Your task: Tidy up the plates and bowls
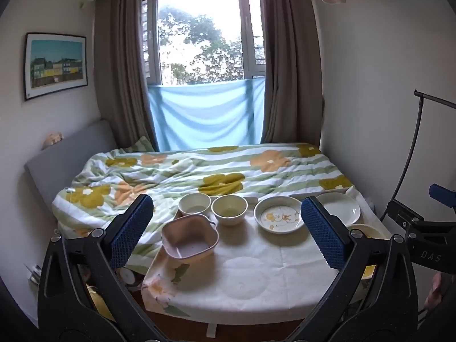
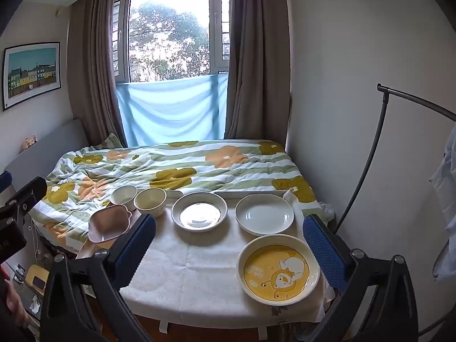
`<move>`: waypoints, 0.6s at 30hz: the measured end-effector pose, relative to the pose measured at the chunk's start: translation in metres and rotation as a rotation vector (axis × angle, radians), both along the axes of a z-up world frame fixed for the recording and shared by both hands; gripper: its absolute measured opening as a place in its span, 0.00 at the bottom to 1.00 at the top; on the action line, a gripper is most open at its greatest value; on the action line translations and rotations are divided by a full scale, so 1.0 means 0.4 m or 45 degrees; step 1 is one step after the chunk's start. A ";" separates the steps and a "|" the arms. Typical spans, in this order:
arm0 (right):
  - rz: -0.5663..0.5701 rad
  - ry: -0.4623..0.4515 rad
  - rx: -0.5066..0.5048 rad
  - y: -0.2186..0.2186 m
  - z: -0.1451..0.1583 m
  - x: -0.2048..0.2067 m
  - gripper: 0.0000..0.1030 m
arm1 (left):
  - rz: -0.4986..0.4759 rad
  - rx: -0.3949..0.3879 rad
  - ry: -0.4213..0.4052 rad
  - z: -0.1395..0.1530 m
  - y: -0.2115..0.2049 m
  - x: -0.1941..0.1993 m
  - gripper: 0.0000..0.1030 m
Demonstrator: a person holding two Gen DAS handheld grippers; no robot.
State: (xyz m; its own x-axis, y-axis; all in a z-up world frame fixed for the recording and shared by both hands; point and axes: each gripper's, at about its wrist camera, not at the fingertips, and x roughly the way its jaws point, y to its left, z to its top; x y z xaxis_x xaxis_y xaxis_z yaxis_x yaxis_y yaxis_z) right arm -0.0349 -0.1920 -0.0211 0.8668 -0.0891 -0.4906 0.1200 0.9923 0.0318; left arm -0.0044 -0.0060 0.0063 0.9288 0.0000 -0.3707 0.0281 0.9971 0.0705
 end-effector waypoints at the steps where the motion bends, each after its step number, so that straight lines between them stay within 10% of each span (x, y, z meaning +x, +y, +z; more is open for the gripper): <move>1: 0.000 -0.001 -0.001 0.000 -0.001 0.001 1.00 | 0.001 0.003 0.001 -0.001 0.000 0.002 1.00; 18: 0.000 0.000 0.003 0.003 -0.009 0.009 1.00 | 0.001 -0.033 -0.011 -0.007 0.004 0.012 1.00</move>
State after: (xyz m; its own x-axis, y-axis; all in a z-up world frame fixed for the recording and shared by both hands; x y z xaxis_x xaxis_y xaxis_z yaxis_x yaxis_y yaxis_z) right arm -0.0312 -0.1909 -0.0248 0.8670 -0.0881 -0.4905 0.1200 0.9922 0.0340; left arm 0.0004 -0.0044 0.0036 0.9319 -0.0087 -0.3627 0.0269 0.9986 0.0451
